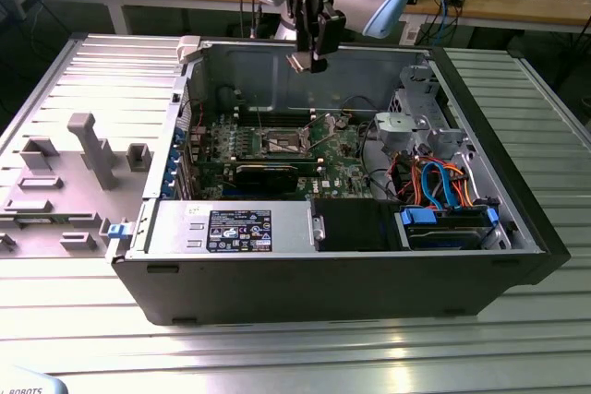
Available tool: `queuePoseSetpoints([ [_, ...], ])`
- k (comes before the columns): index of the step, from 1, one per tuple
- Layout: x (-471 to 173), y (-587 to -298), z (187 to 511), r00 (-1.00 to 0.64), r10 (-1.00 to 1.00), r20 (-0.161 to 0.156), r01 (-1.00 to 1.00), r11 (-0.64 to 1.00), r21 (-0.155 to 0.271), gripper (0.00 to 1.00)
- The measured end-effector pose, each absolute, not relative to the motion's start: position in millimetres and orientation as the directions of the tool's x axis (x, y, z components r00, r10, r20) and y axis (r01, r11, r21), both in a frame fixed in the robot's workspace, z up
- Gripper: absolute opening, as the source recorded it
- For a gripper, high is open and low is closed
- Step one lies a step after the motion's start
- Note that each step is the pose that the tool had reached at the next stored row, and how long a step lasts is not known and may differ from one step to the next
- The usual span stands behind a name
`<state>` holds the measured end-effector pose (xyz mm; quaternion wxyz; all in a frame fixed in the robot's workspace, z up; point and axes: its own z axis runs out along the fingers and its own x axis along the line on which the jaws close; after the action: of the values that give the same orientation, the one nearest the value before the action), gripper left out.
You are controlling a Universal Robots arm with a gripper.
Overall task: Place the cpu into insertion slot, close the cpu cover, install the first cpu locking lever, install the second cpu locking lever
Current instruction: 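Place the cpu into insertion slot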
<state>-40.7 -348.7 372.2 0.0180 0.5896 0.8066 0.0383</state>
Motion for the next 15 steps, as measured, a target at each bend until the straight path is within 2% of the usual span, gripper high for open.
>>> queuePoseSetpoints([
  [15,-45.6,-348.7,364.0,-0.179,0.984,0.016,0.981,0.177,0.083,0.54],
])
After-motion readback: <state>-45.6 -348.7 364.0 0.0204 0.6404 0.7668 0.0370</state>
